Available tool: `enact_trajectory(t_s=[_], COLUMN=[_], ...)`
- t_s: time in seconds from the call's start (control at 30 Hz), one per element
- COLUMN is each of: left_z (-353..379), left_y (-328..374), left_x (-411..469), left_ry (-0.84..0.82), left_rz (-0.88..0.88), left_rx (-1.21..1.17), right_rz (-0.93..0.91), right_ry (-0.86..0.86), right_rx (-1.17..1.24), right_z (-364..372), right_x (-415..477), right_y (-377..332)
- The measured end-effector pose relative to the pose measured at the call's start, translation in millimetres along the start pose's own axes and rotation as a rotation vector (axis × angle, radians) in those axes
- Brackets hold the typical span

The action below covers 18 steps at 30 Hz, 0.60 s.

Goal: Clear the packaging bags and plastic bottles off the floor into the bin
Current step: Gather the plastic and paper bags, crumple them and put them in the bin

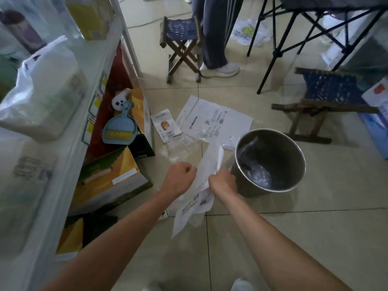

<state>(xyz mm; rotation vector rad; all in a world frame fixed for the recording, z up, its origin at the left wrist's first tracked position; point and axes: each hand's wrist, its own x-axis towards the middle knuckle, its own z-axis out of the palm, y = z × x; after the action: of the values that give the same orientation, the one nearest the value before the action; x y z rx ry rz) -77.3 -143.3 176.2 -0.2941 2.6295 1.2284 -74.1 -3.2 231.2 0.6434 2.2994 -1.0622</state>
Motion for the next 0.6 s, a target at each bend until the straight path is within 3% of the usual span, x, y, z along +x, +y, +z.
enact_trajectory(t_s=[0.1, 0.2, 0.47, 0.6], left_z=[4.1, 10.7, 71.0, 92.6], left_y=[-42.4, -76.8, -148.0, -159.2], left_x=[47.9, 90.7, 175.0, 188.9], left_ry=[-0.023, -0.043, -0.388, -0.39], left_rz=[-0.121, -0.224, -0.312, -0.321], left_rx=[0.193, 0.214, 0.398, 0.495], right_rz=[-0.007, -0.032, -0.063, -0.059], right_ry=[0.06, 0.115, 0.059, 0.045], right_rx=[-0.09, -0.202, -0.485, -0.528], right_z=[7.7, 14.0, 29.3, 30.5], right_x=[19.6, 35.3, 74.2, 89.7], right_y=[-7.3, -13.8, -13.8, -9.5])
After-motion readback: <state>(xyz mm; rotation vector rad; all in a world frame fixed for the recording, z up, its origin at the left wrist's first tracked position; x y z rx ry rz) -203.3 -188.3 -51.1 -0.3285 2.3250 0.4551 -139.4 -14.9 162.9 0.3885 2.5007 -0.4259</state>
